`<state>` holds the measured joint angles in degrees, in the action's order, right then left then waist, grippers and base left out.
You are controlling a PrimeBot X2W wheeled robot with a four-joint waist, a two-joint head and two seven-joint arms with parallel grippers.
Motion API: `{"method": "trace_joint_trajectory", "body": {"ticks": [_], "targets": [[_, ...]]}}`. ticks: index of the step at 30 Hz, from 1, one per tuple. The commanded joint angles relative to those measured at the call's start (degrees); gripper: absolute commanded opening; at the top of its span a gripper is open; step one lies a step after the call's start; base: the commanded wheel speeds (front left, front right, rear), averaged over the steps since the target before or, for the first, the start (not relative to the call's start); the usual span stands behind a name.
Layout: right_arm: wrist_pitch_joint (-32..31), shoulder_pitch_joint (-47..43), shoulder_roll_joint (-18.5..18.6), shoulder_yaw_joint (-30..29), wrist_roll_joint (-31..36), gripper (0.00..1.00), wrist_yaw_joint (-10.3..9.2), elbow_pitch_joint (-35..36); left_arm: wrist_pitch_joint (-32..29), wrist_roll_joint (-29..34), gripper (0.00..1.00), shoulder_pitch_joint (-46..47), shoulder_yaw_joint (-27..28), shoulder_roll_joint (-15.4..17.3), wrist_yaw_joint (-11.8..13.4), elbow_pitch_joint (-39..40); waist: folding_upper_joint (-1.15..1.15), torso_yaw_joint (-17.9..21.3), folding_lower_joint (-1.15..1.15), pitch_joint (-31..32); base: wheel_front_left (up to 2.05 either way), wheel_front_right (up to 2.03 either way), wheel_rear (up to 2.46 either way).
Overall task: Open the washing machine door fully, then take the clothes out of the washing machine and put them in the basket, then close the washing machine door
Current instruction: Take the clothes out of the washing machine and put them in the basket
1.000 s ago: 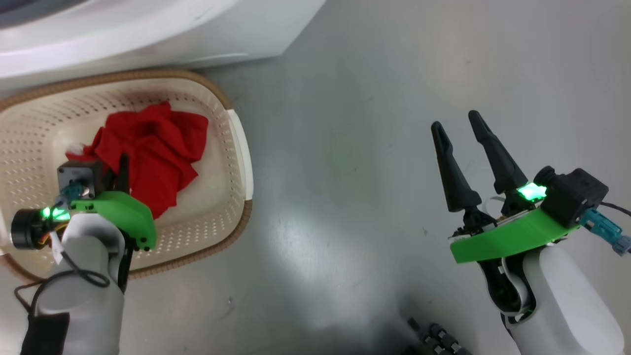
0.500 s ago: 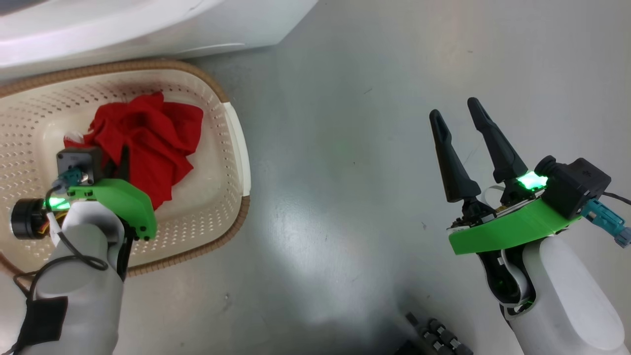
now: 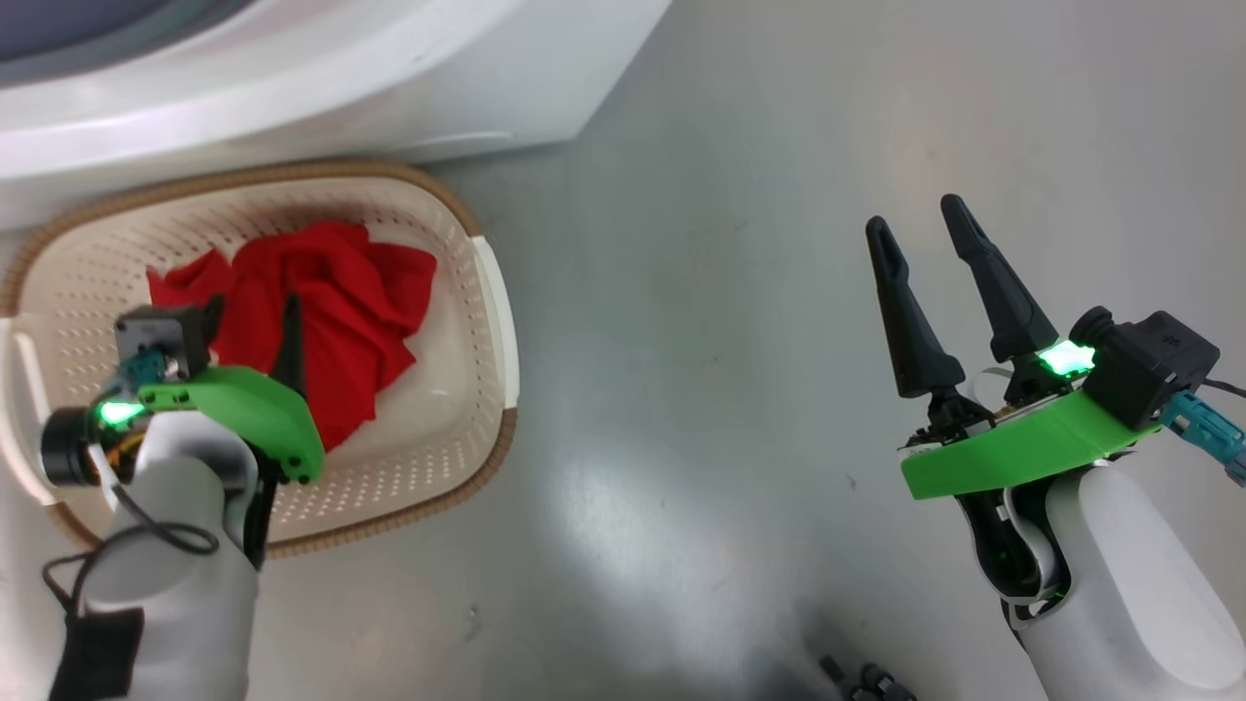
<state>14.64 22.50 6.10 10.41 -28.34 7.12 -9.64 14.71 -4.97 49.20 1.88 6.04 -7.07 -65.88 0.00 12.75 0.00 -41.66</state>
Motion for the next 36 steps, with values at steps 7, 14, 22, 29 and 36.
{"method": "trace_joint_trajectory", "body": {"ticks": [7, 14, 22, 29, 36], "targets": [[0.36, -2.62, 1.30, 0.79, -0.03, 1.00, 0.36, -0.08, 0.29, -1.86, 1.00, -6.64, 2.03, 0.58, -0.18, 5.66, 0.00, -2.08, 0.00, 6.40, 0.00, 0.00, 0.00], [0.36, -3.99, 2.31, 0.81, 0.12, 1.00, 0.36, -0.84, 0.29, -2.10, 1.00, -11.07, 3.08, 0.00, -0.26, 12.24, 0.00, -3.46, 0.00, 11.66, 0.00, 0.00, 0.00], [0.36, -6.90, 3.17, 0.71, 0.24, 1.00, 0.36, -1.47, 0.29, -1.48, 1.00, -16.68, 5.06, -0.32, -0.29, 20.22, 0.00, -4.77, 0.00, 17.63, 0.00, 0.00, 0.00], [0.36, -9.58, 4.18, 0.36, 0.24, 1.00, 0.36, -1.86, 0.29, -1.04, 1.00, -21.56, 6.13, -1.09, -0.35, 26.44, 0.00, -5.66, 0.00, 22.56, 0.00, 0.00, 0.00], [0.36, -12.01, 5.00, 0.18, 0.25, 1.00, 0.36, -2.16, 0.29, -0.61, 1.00, -26.26, 6.72, -1.55, -0.39, 32.27, 0.00, -6.02, 0.00, 27.16, 0.00, 0.00, 0.00]]}}
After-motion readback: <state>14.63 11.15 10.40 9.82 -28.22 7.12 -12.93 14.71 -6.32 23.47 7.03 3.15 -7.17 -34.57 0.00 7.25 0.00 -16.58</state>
